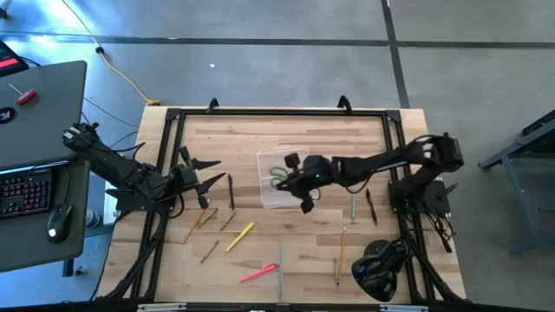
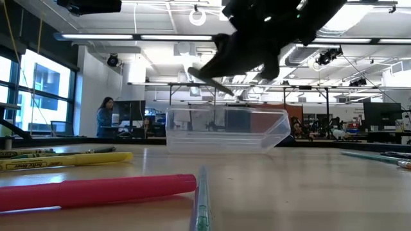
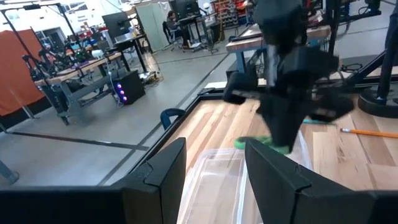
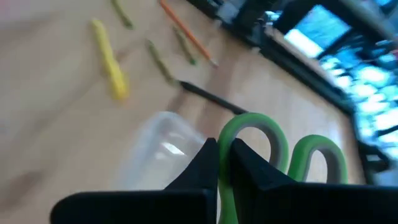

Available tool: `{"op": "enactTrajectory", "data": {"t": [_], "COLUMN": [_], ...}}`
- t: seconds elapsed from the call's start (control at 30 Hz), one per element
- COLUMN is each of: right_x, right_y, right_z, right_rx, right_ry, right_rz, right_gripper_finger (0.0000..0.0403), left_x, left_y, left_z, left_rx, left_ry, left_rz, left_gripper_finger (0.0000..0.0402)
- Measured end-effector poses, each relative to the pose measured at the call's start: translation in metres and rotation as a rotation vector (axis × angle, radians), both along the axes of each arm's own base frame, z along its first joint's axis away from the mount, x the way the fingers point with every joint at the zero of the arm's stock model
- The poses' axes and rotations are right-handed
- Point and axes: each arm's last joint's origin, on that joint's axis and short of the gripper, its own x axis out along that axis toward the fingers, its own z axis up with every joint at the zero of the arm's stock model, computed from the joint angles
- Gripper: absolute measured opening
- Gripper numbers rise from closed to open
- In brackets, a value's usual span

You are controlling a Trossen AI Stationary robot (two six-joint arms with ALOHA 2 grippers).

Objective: Pick & place school supplies into a supply box
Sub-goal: Put the green scissors into the supply box, then put the orange pencil into the supply box

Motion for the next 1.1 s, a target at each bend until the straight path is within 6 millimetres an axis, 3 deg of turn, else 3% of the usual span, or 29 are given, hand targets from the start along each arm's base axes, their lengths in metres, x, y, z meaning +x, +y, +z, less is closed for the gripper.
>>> {"op": "enactTrajectory", "data": {"t": [0.23,0.5,0.63,0.8,1.1], "right_x": [0.01,0.004,0.001,0.002,0.012], "right_y": [-0.004,-0.007,-0.005,0.0,0.005], "right_z": [-0.016,-0.027,-0.031,-0.036,-0.083], "right_rx": [0.029,0.169,0.229,0.215,0.169], "right_ry": [-0.014,0.129,0.187,0.2,0.291], "right_rz": [0.009,-0.008,0.073,0.088,0.098], "right_gripper_finger": [0.0007,0.0011,0.0011,0.0024,0.0078], "left_x": [0.0,0.0,0.0,0.0,0.0], "left_y": [0.0,0.0,0.0,0.0,0.0], "left_z": [0.0,0.0,0.0,0.0,0.0], "left_rx": [-0.002,0.001,0.001,0.001,0.001], "left_ry": [-0.004,0.001,0.001,0.001,0.001], "left_rz": [0.001,0.004,0.004,0.003,0.003], "left_gripper_finger": [0.0195,0.0195,0.0195,0.0195,0.0195]}}
